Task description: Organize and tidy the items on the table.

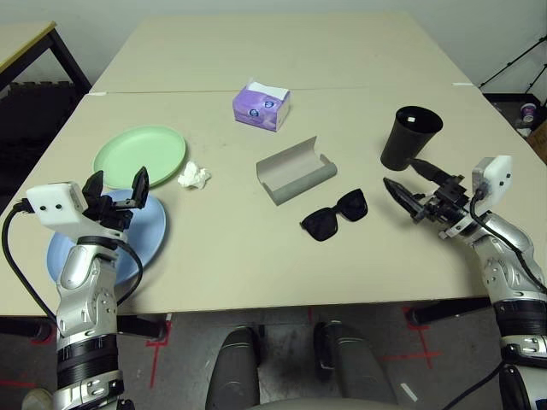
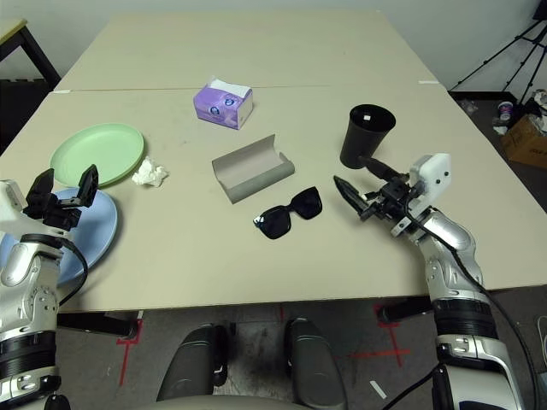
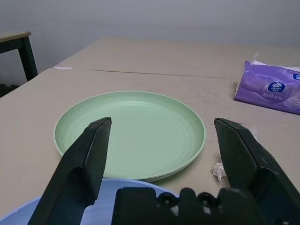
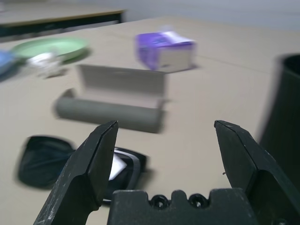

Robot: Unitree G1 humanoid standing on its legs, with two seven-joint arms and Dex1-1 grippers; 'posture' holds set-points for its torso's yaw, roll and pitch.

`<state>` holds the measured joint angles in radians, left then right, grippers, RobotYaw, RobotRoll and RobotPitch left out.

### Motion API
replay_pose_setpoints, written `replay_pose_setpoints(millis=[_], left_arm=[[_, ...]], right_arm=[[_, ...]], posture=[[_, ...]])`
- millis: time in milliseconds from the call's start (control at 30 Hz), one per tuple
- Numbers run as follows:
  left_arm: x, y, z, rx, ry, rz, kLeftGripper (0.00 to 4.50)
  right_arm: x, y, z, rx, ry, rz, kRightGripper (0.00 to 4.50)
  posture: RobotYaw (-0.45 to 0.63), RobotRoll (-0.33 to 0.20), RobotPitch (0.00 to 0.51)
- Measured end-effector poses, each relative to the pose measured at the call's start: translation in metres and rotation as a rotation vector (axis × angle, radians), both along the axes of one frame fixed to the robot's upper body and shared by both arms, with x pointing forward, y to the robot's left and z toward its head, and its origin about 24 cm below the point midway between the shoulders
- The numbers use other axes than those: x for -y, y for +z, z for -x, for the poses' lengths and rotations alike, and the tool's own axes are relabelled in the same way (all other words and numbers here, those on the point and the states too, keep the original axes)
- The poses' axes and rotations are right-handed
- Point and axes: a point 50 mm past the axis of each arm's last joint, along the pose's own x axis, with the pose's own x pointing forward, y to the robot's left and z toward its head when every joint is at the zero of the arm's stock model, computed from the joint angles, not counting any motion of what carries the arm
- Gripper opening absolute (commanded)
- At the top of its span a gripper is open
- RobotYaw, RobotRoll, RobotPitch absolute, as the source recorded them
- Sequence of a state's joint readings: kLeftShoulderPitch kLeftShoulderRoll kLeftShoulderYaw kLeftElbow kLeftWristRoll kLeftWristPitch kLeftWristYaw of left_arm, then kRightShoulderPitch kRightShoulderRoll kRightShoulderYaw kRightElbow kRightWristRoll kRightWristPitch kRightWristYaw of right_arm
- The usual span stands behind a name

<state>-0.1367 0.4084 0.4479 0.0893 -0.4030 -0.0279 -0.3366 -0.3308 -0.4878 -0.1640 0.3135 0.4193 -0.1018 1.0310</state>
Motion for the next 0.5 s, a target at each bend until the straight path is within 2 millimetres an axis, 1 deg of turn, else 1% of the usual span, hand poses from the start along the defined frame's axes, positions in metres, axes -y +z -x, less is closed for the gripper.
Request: replay_pose_setpoints(millis=[133,233,367,500], left_arm=[[0.0,0.0,0.0,-0.002,-0.005,-0.001,4.47],[0.0,0.0,0.0,-0.003,-0.005,-0.002,4.47],[-0.001,0.0,0.001,-0.01,-0.005,-0.007,4.47],[-0.001,0.0,0.001,-0.017,-0.008,-0.01,4.47]], right_arm=[[-0.011,0.001,0.003,0.0,0.166,0.063,4.5],[-0.016,-0.001,0.006,-0.012,0.252,0.098,4.5],[-0.018,0.006,0.01,0.013,0.321,0.142,4.5],[-0.018,0.006,0.011,0.031,0.337,0.156,4.5]], posture=[[0.04,0.0,0.096],[0.04,0.0,0.098],[0.04,0.0,0.102],[0.04,0.0,0.104]])
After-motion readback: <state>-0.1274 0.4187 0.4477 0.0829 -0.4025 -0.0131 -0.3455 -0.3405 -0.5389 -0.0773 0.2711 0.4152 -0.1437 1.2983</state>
